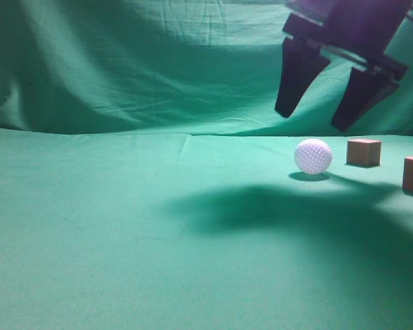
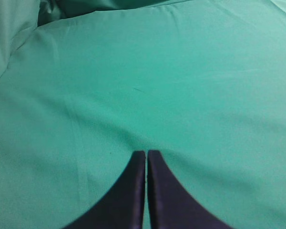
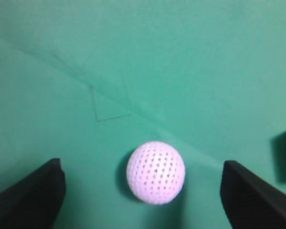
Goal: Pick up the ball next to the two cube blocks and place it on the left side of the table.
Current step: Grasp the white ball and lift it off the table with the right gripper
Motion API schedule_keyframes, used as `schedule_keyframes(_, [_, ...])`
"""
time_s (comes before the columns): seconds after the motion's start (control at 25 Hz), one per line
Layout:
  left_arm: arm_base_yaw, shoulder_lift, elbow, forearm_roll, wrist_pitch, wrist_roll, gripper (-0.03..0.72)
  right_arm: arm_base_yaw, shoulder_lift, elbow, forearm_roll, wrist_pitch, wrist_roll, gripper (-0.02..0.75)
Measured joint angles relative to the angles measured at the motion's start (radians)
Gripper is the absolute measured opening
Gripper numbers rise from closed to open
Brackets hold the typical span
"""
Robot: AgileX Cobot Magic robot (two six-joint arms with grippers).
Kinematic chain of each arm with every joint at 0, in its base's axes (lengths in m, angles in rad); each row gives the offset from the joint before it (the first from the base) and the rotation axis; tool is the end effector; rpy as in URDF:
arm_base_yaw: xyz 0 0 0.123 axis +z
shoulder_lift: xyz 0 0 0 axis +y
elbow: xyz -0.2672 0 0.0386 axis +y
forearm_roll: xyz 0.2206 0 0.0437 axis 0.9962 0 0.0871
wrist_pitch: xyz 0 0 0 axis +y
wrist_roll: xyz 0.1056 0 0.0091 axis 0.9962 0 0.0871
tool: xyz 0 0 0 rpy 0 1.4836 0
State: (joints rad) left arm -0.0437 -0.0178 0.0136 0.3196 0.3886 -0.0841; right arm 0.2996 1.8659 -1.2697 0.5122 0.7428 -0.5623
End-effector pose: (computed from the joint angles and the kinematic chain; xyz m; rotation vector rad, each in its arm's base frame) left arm 0.0542 0.0103 0.1723 0.1545 1.8478 0.2283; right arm 0.3329 0.1397 0.1871 -0.7250 2.6399 0.5005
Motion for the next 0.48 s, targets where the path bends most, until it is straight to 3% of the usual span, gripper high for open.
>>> schedule_keyframes(0.12, [0.000,0.000,0.000,0.000,0.000,0.000,0.000,0.000,0.059,-0.038,0.000,0.000,-0.004,0.583])
schedule_keyframes(0.2, [0.000,0.000,0.000,0.000,0.000,0.000,0.000,0.000,0.082,-0.048,0.002,-0.002,-0.004,0.531])
schedule_keyframes(0.48, [0.000,0.000,0.000,0.000,0.000,0.000,0.000,0.000,0.130,-0.052,0.000,-0.002,-0.004,0.535])
